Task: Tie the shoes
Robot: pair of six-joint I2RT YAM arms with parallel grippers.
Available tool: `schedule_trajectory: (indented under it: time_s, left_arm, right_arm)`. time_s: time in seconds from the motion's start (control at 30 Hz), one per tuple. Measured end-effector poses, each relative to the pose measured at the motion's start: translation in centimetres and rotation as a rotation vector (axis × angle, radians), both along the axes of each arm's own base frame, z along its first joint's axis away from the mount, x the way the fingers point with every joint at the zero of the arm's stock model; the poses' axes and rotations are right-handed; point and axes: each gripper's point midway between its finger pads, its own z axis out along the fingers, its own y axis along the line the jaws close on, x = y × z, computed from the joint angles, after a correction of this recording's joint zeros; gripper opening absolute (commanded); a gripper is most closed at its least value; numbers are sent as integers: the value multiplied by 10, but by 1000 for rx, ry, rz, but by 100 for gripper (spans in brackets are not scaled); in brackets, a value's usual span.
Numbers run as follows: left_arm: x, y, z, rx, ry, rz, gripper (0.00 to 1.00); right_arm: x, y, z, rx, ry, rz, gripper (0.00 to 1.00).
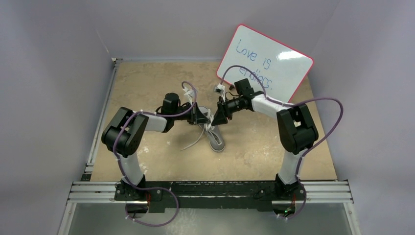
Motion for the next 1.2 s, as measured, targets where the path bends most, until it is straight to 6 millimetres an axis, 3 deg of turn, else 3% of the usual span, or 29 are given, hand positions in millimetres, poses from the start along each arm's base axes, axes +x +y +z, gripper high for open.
schedule_trajectory:
  time_s: [0.2, 0.37, 0.47, 0.57, 0.63, 0.7, 0.93, 1.13, 1.2]
  left_arm:
    - [-1, 1, -4, 14, 1, -2, 0]
    - [-2, 2, -5, 19, 5, -3, 0]
    - [-2, 2, -5, 19, 6, -3, 0]
    - [-2, 2, -5, 19, 6, -3, 0]
    - [-2, 2, -5, 19, 6, -3, 0]
    - [-2, 2, -5, 19, 6, -3, 0]
    - [-2, 2, -5, 20, 2, -4, 0]
    - [-2, 2, -6, 24, -5, -7, 0]
    - [-2, 2, -6, 25, -6, -7, 0]
  right_arm:
    - [7, -19, 16, -103, -77, -137, 59]
    - [10, -35, 44, -136, -351, -137, 62]
    - [2, -21, 60, -122, -592, -11, 61]
    - [-16, 12, 66, -107, -776, 203, 56]
    - [-21, 34, 60, -105, -835, 326, 56]
    - [-19, 42, 47, -127, -869, 387, 55]
    - [-25, 30, 0, -251, -861, 521, 52]
    - [-25, 21, -10, -304, -877, 555, 51]
    - [-24, 19, -11, -314, -880, 553, 46]
